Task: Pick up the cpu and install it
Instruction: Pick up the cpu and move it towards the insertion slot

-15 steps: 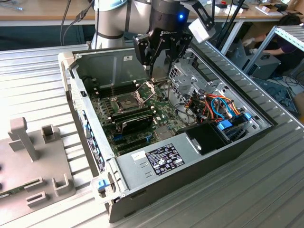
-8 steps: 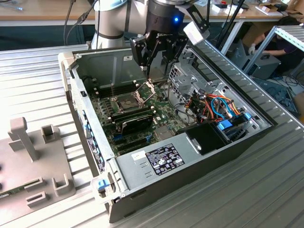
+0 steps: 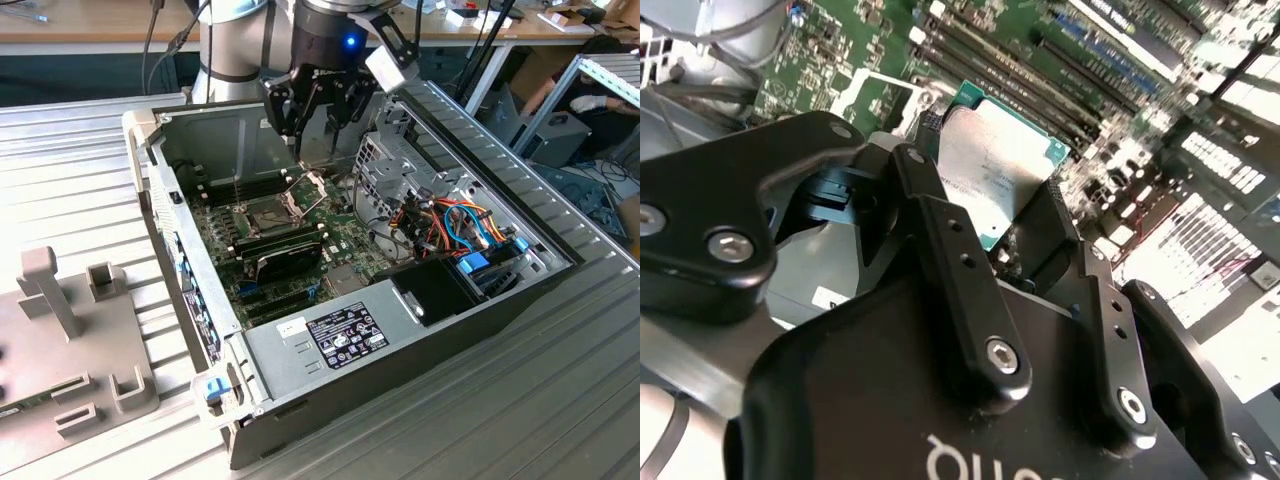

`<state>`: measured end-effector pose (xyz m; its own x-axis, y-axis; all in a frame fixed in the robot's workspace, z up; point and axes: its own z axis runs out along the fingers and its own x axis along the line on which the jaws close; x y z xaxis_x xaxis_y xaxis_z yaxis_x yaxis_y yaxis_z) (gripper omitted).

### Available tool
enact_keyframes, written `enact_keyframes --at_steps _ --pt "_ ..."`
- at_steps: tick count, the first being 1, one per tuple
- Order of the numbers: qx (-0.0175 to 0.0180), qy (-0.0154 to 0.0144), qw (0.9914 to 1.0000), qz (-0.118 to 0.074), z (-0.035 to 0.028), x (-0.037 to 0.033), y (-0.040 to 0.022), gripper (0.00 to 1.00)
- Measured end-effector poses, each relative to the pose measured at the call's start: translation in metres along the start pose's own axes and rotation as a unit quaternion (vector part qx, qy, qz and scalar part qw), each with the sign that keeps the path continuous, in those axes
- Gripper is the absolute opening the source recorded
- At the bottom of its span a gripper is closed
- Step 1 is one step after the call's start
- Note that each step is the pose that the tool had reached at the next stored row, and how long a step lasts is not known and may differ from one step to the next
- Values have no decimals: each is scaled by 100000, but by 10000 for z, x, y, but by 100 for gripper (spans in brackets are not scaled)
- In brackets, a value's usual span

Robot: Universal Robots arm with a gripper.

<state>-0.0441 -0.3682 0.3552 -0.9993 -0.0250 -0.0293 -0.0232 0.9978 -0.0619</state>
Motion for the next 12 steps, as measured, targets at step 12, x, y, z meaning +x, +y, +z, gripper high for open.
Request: enact_keyframes --at_steps 12 --pt "-42 -4 100000 -3 164 99 190 55"
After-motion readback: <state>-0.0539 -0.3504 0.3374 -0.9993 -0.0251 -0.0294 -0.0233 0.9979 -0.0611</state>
